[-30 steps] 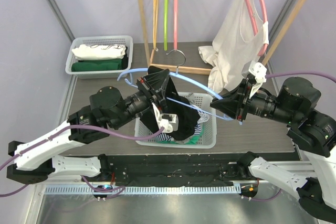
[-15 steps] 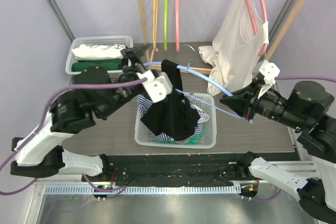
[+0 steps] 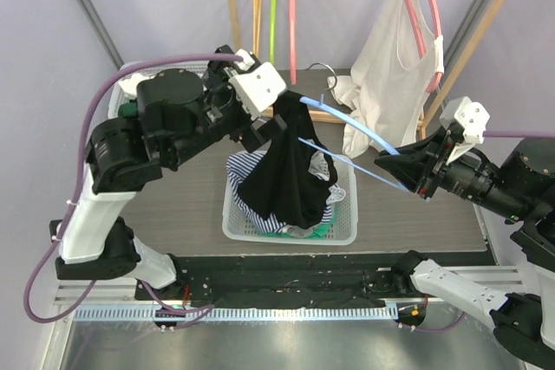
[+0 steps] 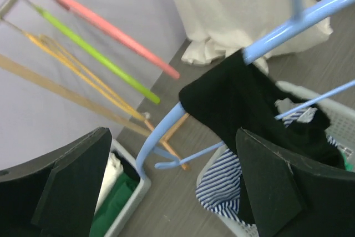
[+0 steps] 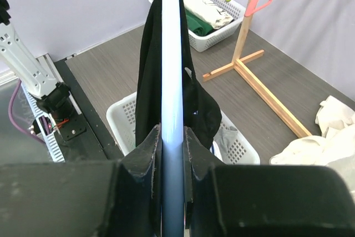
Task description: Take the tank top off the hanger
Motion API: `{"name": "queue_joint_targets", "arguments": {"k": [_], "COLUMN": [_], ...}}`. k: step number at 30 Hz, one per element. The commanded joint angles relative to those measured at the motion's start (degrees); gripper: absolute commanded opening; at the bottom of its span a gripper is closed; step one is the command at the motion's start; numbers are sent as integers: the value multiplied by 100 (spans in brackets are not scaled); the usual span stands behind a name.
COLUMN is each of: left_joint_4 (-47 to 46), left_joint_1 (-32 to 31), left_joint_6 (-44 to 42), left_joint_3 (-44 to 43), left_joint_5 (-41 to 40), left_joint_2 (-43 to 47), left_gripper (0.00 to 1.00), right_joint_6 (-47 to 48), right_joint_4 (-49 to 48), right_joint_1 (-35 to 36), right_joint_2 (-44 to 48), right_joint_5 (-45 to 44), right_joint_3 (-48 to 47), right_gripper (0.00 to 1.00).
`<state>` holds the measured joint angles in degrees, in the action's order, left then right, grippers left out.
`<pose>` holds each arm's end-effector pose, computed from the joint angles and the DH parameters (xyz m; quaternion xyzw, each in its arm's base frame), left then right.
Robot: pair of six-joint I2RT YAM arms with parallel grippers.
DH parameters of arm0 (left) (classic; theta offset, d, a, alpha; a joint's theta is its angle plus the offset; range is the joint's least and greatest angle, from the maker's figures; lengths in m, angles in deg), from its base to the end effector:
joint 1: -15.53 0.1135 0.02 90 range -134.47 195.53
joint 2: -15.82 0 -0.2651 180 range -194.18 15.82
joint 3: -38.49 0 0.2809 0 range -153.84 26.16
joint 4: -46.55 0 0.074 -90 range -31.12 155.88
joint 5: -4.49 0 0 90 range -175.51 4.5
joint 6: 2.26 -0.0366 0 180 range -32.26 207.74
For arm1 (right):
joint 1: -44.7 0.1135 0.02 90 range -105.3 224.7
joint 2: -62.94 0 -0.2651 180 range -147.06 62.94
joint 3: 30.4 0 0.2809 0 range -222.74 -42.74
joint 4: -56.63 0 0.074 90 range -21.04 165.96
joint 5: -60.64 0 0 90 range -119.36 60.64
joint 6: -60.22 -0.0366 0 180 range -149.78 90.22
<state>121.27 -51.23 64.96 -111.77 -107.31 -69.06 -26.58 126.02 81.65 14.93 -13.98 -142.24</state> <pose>0.0993 -0.1967 0.6154 0.4403 0.6176 -0.1043 0.6433 0.0543 0.0530 0.5521 -0.3364 0.6585 0.2881 0.6085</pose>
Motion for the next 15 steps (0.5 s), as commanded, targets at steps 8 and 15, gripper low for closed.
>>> {"name": "queue_joint_targets", "arguments": {"k": [8,15], "left_joint_4": [-1306,-1484], "left_joint_1": [2176,2167], "left_joint_6": [1873,2190], "left_joint_3": [2549,2947], "left_joint_5": [2424,2655], "left_joint_2": [1094,1588], "left_gripper": [100,100], "right_joint_6": [-250,-224], "right_joint_4": [-793,-670], "right_joint_1": [-4,-4], "right_joint_2": [-59,-209], "right_joint_5": [18,-43], "right_joint_3": [36,-43], "right_gripper": [1,1]}}
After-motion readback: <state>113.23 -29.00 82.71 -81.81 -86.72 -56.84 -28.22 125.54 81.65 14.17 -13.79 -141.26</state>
